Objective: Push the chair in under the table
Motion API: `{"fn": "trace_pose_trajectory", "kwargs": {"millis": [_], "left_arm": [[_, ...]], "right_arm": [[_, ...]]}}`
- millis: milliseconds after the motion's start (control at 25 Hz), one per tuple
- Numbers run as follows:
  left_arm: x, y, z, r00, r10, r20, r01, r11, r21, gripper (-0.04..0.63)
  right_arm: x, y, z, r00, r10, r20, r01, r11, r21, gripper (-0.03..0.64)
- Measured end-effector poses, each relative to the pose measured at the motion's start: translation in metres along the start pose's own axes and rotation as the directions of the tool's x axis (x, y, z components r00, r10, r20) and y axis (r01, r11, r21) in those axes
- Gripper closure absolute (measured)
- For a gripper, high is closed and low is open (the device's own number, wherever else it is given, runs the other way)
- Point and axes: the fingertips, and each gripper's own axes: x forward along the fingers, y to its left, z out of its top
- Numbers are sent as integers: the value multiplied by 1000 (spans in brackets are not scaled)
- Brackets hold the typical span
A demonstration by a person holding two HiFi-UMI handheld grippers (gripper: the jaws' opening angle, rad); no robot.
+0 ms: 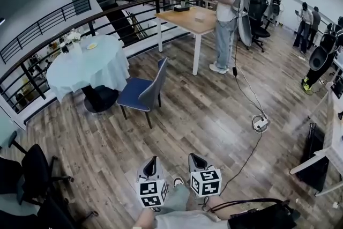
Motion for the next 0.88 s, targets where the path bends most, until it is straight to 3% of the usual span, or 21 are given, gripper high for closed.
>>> {"fn": "trace_pose_trajectory", "kwargs": {"millis": [440,880], "left_arm": [[138,1,42,999,-44,18,44,999,2,595],[241,19,70,998,-64,-5,64,998,1,595]], "right_arm": [[94,-78,53,999,-33,-34,32,999,-29,600],[183,-100,85,995,17,-94,-21,999,-39,600]]}}
